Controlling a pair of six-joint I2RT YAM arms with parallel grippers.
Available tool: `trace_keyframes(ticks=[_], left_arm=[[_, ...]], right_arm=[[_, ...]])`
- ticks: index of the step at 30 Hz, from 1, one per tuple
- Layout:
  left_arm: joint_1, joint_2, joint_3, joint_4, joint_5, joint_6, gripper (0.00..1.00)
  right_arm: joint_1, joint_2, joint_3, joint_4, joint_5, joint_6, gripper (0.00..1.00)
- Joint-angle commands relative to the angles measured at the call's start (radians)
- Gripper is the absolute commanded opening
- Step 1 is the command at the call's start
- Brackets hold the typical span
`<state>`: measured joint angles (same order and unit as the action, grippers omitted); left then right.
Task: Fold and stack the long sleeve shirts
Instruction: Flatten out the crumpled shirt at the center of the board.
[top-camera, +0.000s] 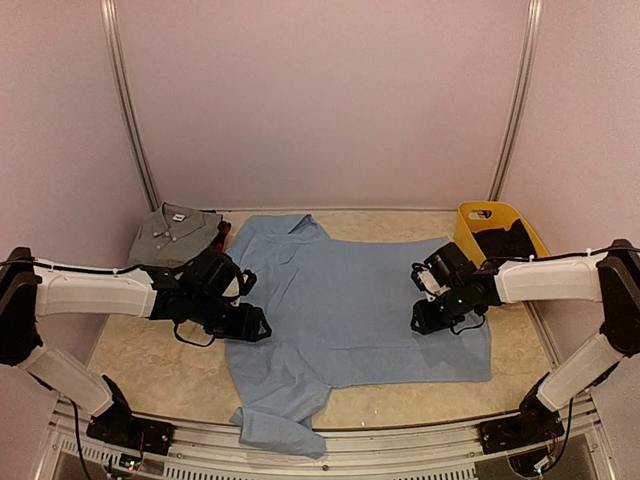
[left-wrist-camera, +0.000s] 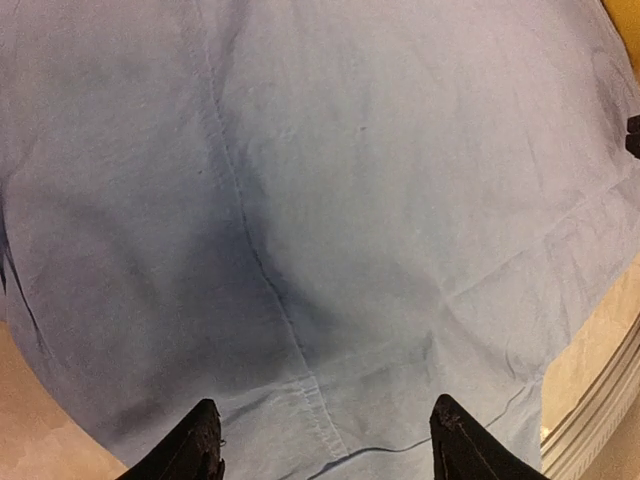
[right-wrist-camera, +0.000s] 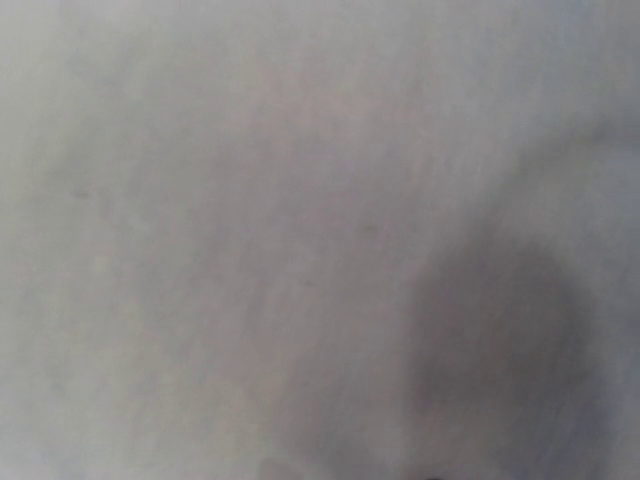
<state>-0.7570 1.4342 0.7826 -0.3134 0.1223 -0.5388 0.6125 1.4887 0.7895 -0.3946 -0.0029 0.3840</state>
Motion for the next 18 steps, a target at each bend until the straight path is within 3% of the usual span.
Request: trace_keyframes(ticks=[1,11,18], left_arm=[[0.041,0.032,-0.066,0.062,-0.036,-0.028,0.65],[0.092,0.039,-0.171,0.115,-0.036,-0.063,0.64],[0.116,0.0,-0.217,0.067,-0.097,-0.062,0.63]], right_arm=[[0.003,0.067,0.035,0.002,0.081,0.012,0.4],[-0.021,0.133,0.02,-0.008,0.109,0.018,0.4],[-0.028,0.118,-0.012,-0.044,0.126,0.032,0.4]])
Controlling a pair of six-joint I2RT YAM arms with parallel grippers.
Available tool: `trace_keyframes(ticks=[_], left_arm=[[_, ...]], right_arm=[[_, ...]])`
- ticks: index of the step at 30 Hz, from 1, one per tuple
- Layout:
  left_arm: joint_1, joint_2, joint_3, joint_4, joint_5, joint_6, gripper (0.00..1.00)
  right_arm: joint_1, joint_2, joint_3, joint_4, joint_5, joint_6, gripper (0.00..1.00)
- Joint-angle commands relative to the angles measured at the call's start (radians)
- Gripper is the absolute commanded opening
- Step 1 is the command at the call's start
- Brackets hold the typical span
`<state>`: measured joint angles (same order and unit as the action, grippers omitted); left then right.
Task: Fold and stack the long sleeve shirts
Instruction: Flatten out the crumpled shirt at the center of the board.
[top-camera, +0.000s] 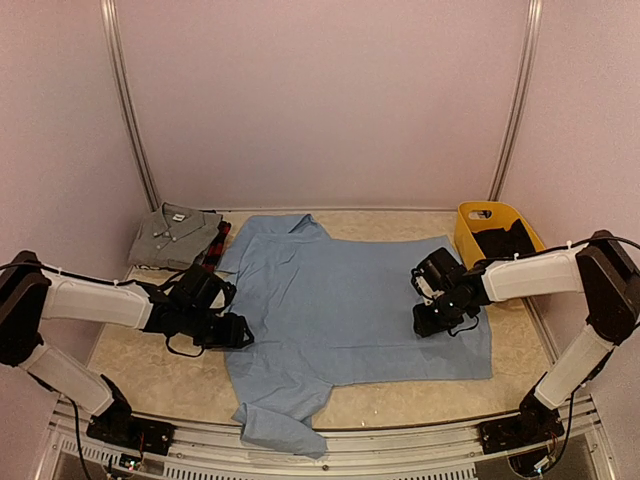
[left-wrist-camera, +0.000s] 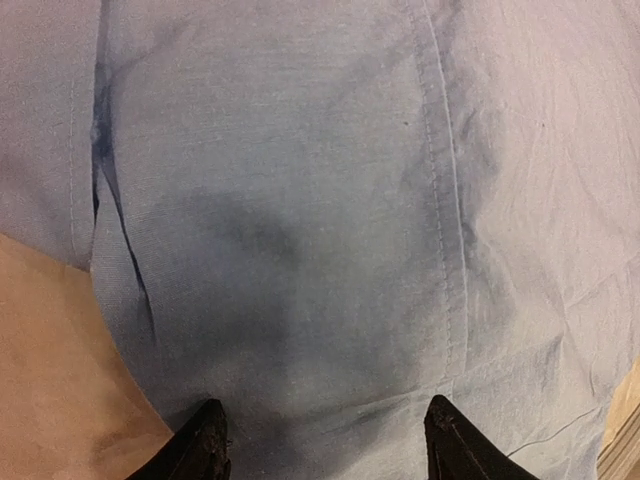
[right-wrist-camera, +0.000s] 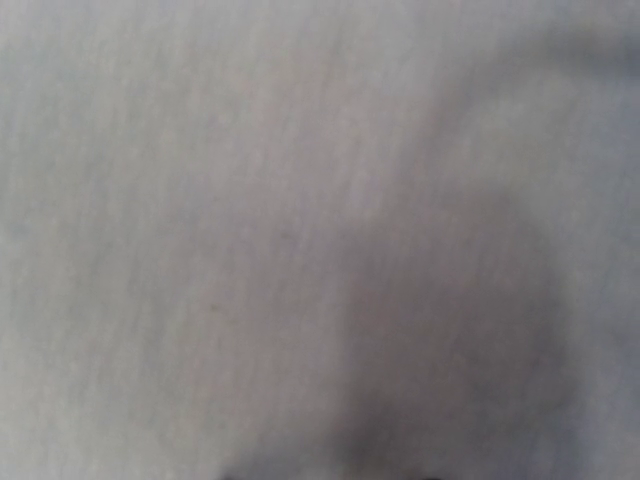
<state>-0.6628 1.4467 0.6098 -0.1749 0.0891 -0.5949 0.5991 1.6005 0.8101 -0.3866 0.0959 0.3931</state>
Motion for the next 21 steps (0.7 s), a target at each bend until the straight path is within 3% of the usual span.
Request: trace_keyframes(ticks=[1,12,21], left_arm=[[0.024,-0.019,-0.047,-0.083,-0.077,-0.004,0.63],[0.028,-0.084,-0.03,-0.08,-0.037,-0.01,0.61],[0.019,-0.131,0.033,0.038,0.043,0.045,0.75]], right_arm=[[-0.014,0.0,-0.034,-0.059,0.026,0.024,0.4],[-0.014,-0.065,0.0,-0.065,-0.044,-0.007,0.4],[-0.002,-0.218,-0.015,-0.003,-0.194,-0.048,0.41]])
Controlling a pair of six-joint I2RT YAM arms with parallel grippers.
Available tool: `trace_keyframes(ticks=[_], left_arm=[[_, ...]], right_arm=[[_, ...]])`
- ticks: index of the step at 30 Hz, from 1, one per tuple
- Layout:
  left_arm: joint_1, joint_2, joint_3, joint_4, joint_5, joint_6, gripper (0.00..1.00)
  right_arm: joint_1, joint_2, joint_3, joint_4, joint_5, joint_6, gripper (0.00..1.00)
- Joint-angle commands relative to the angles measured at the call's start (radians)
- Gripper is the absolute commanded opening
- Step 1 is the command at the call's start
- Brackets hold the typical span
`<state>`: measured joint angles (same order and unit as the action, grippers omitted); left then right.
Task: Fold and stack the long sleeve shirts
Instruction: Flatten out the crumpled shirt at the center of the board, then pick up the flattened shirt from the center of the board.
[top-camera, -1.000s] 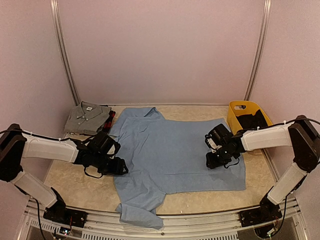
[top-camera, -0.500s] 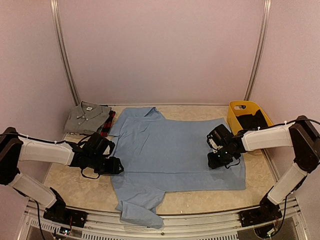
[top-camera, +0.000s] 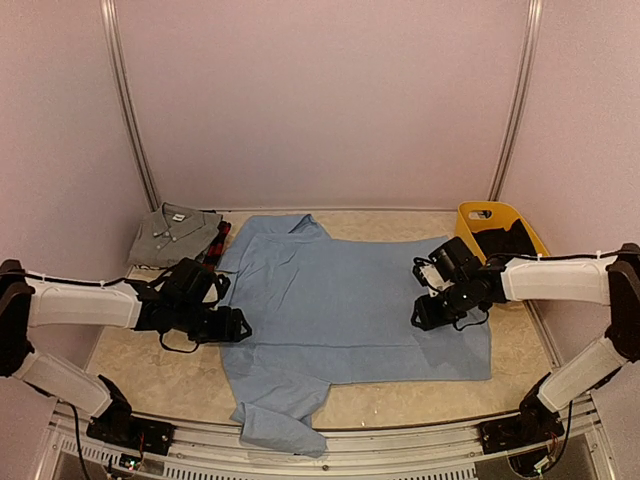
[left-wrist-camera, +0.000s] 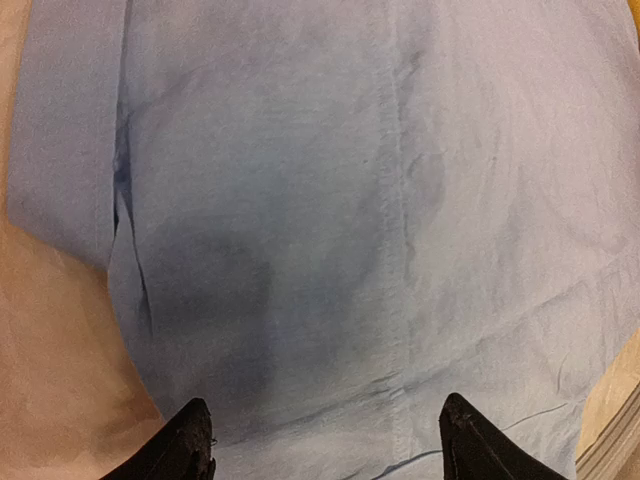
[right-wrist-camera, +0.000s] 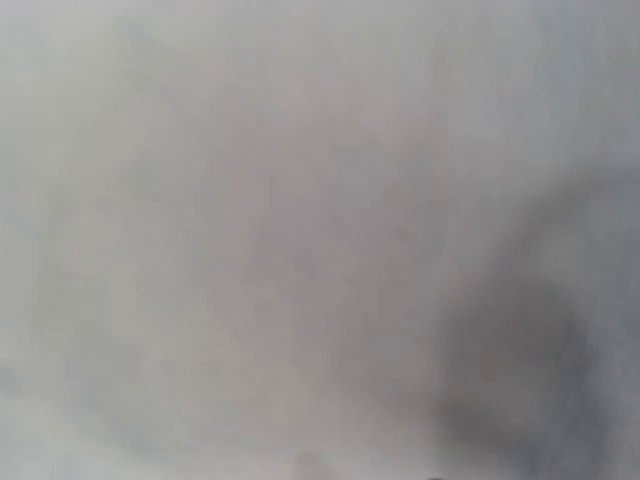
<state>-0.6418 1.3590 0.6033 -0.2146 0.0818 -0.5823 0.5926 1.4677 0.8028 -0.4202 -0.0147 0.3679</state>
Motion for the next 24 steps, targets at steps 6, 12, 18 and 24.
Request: trace_keyframes(ticks=[6,12,18,24], left_arm=[[-0.065,-0.121,0.045,0.073,0.193,0.072,0.76],[-0.37,-0.23,0.13,-0.054,0.142,0.144,0.78],[-0.499,-0.156,0.277,-0.275,0.118,0.23,0.79],[-0.605,-0.02,0.434,-0.462,0.121,0.334,0.78]], right_arm=[[0.024,-0.139,-0.055,0.026,-0.113,0.004,0.41],[0.038,-0.108,-0.063,0.056,-0.139,0.02,0.4],[0.049,-0.073,-0.018,0.052,-0.145,0.018,0.4],[0.05,-0.107,-0.003,0.002,-0.149,0.019,0.4]])
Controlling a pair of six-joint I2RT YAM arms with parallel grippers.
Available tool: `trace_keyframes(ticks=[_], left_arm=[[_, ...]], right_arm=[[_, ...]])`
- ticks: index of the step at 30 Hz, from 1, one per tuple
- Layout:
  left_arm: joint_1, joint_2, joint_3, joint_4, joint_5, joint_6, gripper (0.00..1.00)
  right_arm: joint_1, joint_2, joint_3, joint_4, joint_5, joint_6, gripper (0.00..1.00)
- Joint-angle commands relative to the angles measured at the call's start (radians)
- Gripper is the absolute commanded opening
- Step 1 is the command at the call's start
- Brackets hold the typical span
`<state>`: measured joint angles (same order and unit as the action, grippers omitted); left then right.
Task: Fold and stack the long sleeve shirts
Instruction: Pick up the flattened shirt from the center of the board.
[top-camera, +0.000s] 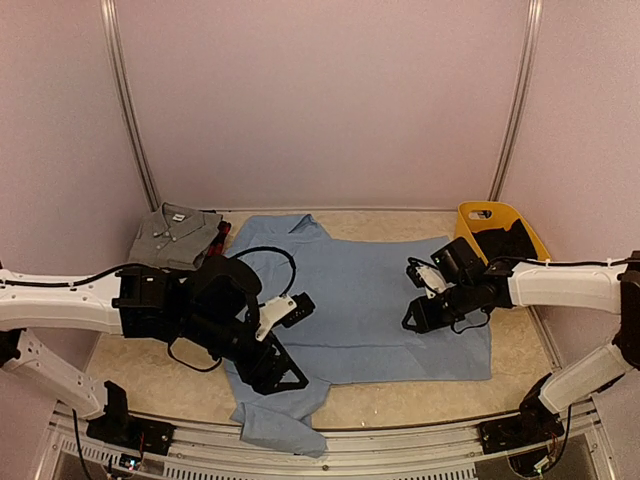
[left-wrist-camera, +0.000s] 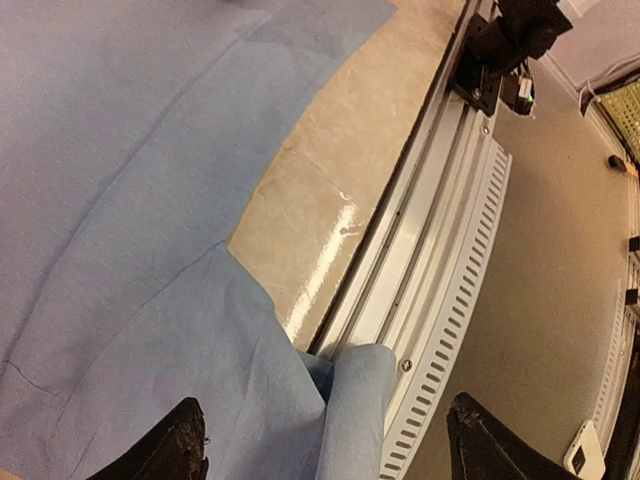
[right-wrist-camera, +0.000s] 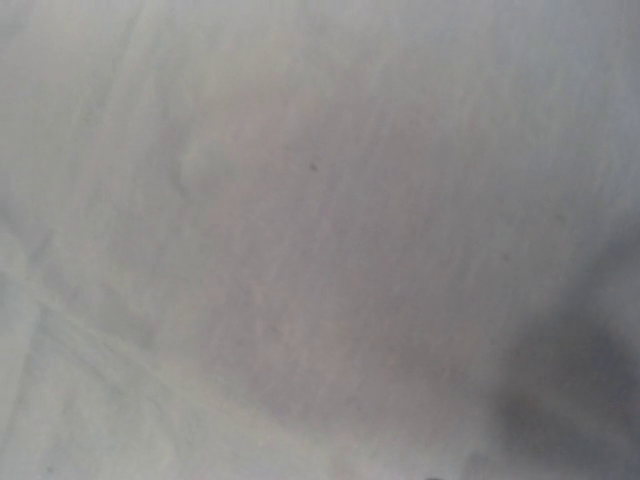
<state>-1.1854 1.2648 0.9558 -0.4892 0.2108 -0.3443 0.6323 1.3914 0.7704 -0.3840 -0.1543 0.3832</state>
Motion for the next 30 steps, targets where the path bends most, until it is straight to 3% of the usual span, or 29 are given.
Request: trace_keyframes(ticks=[1,11,16,22,28,30], left_arm=[[-0.085,0.093,0.105,-0.215,-0.022,0.107,0.78],[-0.218,0.291,0.196,-0.439,-0.17,0.123,0.83],[-0.224,0.329,0.191,-0.459,-0.195,0.11,0.78],[-0.221,0.348,0.191,-0.459,-0.131,0.131,0.49],[-0.173,0.307,0.244,-0.429,-0.07,0.178,0.01],[-0.149,0.292,0.249,-0.423,-0.063,0.192,0.0]], right_arm=[[0.01,-0.037,0.03,-0.046,-0.004,0.003,0.4],[0.01,-0.063,0.001,-0.052,0.004,0.025,0.4],[0.01,-0.061,-0.014,-0.042,0.001,0.031,0.4],[0.01,-0.081,-0.012,-0.071,0.026,0.028,0.4],[0.01,-0.114,0.014,-0.137,0.071,0.022,0.4],[0.01,-0.133,0.028,-0.168,0.088,0.02,0.4]])
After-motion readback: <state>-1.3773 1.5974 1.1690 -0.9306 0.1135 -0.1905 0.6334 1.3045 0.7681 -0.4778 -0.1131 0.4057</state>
